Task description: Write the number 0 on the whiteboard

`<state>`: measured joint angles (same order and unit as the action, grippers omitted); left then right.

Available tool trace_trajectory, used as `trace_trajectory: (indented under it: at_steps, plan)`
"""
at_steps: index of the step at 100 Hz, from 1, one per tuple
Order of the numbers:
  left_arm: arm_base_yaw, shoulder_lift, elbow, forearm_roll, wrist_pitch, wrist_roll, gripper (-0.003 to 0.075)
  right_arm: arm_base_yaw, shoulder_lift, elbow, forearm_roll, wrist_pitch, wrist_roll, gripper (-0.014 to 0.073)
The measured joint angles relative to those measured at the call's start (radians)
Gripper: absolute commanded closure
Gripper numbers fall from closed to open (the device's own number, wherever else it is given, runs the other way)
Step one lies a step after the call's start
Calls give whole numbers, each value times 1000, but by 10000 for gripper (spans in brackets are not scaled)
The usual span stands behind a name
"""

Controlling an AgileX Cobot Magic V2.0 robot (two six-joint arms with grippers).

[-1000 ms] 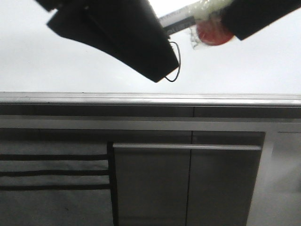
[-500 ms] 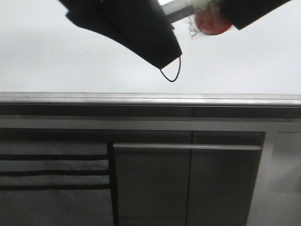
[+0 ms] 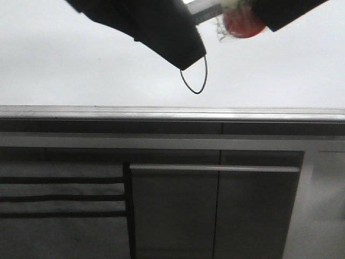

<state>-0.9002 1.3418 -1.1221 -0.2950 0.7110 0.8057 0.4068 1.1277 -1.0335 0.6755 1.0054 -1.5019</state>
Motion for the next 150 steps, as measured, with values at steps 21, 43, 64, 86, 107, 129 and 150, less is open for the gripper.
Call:
trace_trajectory:
  at_steps: [21, 43, 64, 86, 107, 129, 150]
  plan:
    - [0, 0, 0, 2, 0, 0, 740, 0, 0, 0, 11, 0, 13, 329]
    - [24, 0, 0, 0, -15, -35, 740, -32, -22, -2, 10, 4, 95, 281]
    - [156, -4, 54, -5, -116, -140, 740, -229, -166, 7, -42, 51, 303, 281]
    - [280, -24, 314, -165, -723, -187, 740, -376, -357, 151, -45, 84, 376, 281]
    - [300, 49, 407, -263, -1160, -212, 740, -386, -438, 224, -45, 56, 380, 281]
    - [352, 171, 337, -272, -1200, -358, 740, -386, -442, 226, -43, 50, 385, 281]
    - [409, 242, 268, -226, -1099, -532, 740, -386, -442, 226, -35, 50, 385, 281]
